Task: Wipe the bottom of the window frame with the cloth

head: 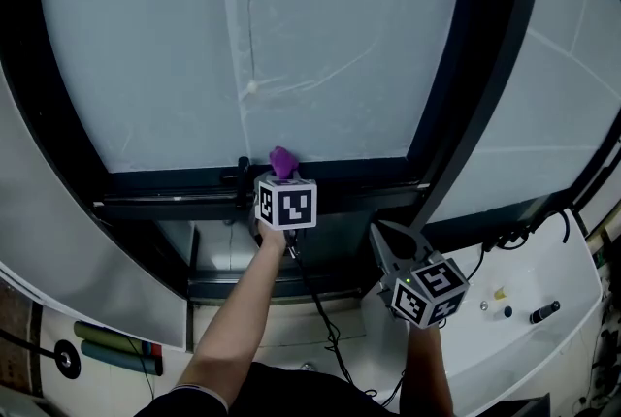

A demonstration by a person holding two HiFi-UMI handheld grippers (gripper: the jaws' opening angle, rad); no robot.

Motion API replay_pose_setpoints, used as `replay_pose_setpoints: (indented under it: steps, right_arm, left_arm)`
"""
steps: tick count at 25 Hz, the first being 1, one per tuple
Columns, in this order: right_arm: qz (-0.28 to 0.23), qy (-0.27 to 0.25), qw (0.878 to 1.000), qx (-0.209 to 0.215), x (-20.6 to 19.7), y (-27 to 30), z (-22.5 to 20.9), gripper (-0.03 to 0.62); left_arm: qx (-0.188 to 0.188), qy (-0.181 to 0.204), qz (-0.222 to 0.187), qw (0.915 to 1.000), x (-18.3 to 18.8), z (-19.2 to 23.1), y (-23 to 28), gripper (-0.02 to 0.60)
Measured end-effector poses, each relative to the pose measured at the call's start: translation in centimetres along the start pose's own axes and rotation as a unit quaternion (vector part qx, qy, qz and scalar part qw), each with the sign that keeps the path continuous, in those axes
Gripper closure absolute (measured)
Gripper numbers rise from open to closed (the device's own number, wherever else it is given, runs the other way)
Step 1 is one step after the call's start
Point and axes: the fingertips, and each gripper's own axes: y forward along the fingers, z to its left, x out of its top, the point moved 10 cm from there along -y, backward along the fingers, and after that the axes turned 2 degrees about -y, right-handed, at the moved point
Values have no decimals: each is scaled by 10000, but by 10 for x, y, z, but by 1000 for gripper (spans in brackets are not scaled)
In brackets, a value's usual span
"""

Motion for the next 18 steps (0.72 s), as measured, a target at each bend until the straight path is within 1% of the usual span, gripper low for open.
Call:
replay_pose_setpoints:
  steps: [9,12,18]
  right_arm:
    - [22,63,9998,-195,-7,-11,-14,594]
    - [57,163,9994,-299,-15,-19,-19,594]
    - [84,191,9983,-540,-19,-34,-34,594]
  left_arm:
    - [-351,161,82,9992,8,-39,11,482]
    - [-487,270,128,9984,10,-56,16,482]
    - [-733,478,235,9959,16,-94,27,483]
